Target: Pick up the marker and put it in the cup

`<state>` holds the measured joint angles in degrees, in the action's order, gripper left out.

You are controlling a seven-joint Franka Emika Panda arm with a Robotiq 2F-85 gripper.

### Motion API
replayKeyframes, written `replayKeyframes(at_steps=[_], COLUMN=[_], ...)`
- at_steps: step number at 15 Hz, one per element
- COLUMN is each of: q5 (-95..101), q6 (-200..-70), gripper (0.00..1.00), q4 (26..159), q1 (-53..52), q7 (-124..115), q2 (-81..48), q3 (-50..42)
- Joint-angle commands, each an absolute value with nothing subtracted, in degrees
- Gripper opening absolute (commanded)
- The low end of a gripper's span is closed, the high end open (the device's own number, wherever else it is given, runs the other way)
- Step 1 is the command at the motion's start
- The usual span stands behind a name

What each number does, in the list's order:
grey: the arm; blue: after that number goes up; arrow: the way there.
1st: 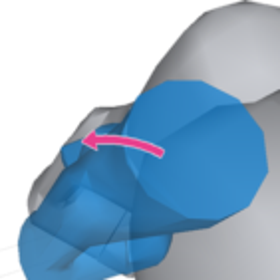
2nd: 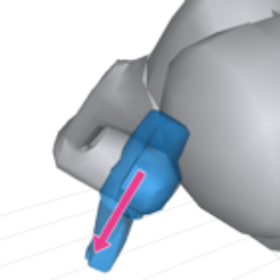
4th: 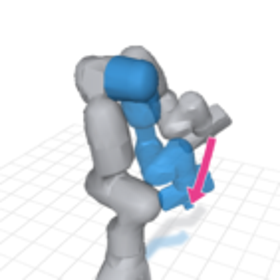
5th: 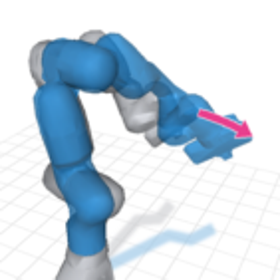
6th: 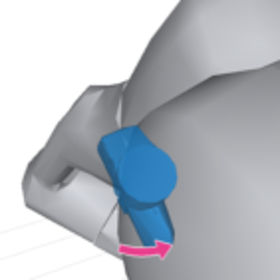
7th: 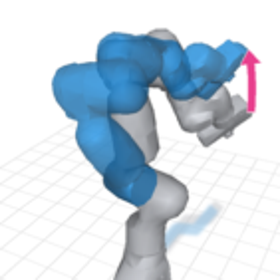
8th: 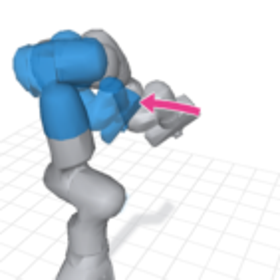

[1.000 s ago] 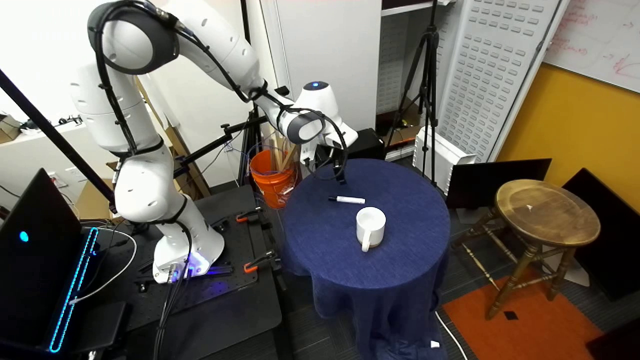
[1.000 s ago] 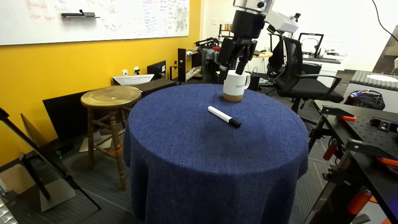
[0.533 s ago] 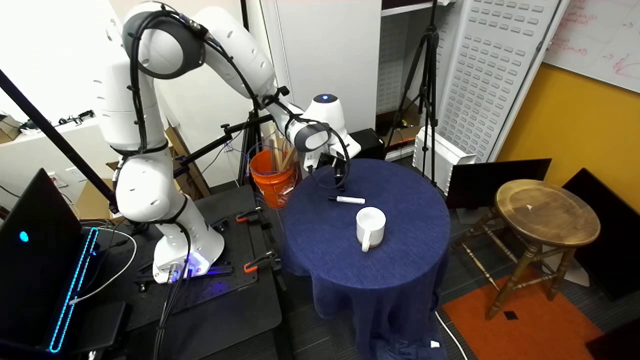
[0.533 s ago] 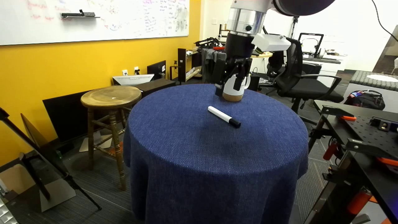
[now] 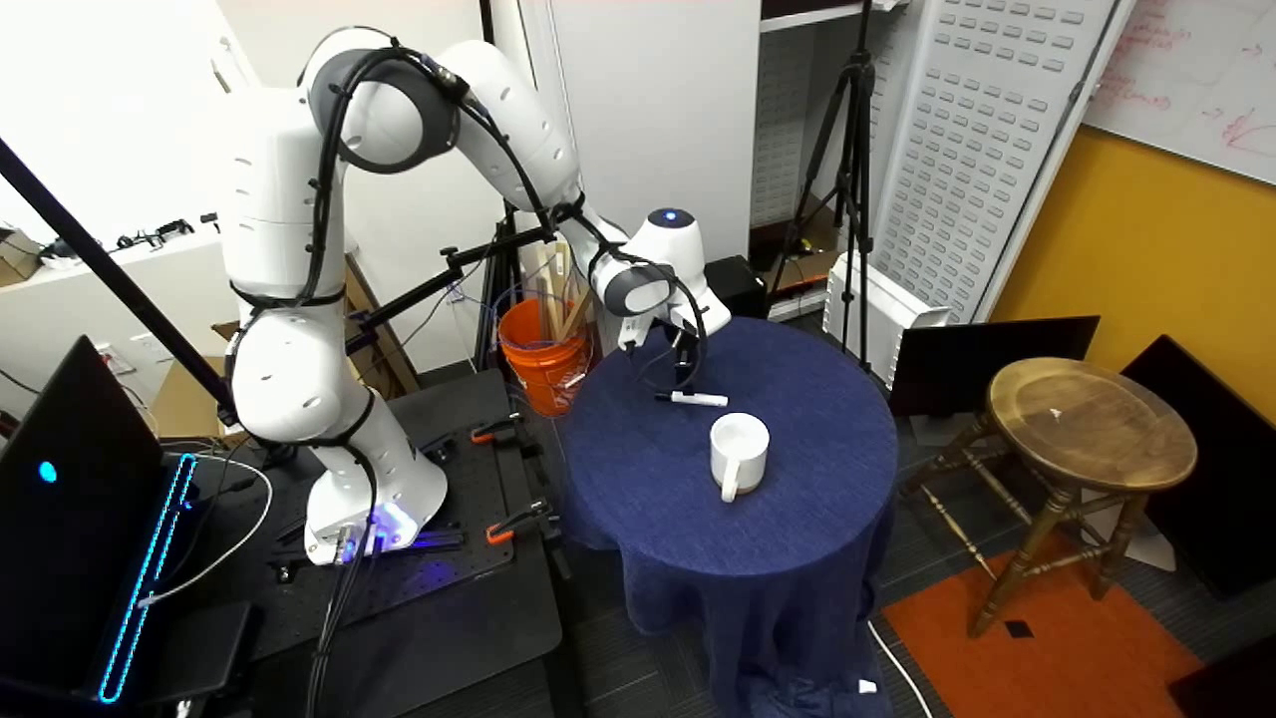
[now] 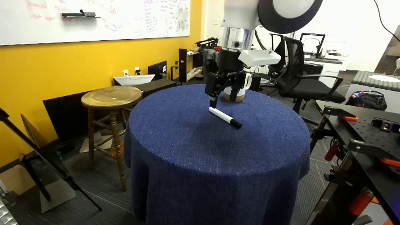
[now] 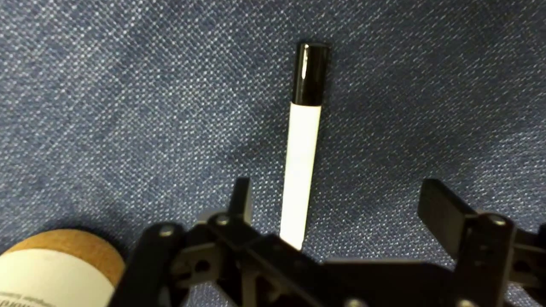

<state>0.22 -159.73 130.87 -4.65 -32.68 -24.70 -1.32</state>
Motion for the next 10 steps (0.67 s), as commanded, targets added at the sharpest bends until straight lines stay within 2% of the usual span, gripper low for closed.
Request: replayKeyframes(at_steps=[1,6,8,10], q5=[-2.4,-3.2,-3.3,-3.4], q6=[-158.5,-157.6,-157.5,-157.3], gripper=[1.00,1.00,0.85,0.64], q4=[128.0,126.0,125.6,125.1], q1=[-6.1,-6.6,-6.7,-6.9], q7=[-30.9,-31.3,-31.3,-31.4], q2=[-27.3,-29.5,-30.1,-30.4], q3=[-2.8,-3.8,-4.1,-4.4])
